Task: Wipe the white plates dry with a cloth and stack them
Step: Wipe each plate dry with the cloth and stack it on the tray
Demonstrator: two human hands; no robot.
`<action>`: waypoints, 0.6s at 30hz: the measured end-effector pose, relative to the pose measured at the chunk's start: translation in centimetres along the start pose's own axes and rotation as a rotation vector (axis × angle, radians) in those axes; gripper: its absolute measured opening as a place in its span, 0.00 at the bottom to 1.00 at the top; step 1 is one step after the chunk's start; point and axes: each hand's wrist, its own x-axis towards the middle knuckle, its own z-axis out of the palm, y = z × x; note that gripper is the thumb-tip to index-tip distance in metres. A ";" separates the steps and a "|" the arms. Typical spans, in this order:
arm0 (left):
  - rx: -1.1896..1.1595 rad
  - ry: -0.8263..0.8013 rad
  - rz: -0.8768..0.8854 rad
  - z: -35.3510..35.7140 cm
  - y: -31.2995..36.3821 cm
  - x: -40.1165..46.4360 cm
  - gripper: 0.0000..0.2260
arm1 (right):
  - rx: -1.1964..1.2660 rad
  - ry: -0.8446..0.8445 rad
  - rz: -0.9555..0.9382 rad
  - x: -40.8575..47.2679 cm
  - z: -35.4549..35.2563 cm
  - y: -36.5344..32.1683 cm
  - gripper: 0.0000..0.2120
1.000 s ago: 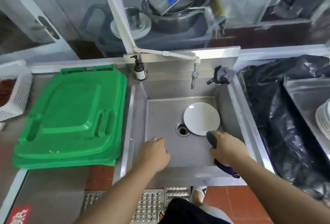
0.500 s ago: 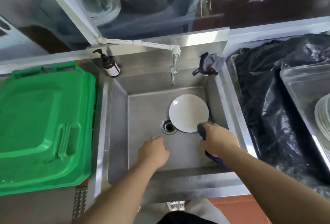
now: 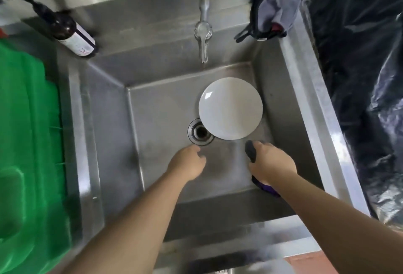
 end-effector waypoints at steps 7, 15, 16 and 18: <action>-0.104 0.004 -0.019 2.6 -0.3 7.8 0.09 | -0.091 -0.069 0.011 4.1 4.7 0.6 0.19; -0.342 0.017 -0.131 4.4 1.4 14.1 0.20 | -0.044 -0.025 -0.004 7.4 5.9 0.8 0.22; -0.466 0.033 -0.172 4.5 1.8 14.9 0.16 | -0.040 -0.020 -0.013 7.6 5.9 0.9 0.22; -0.753 0.040 -0.251 4.7 2.3 16.6 0.05 | -0.044 -0.013 -0.031 8.0 5.9 1.0 0.21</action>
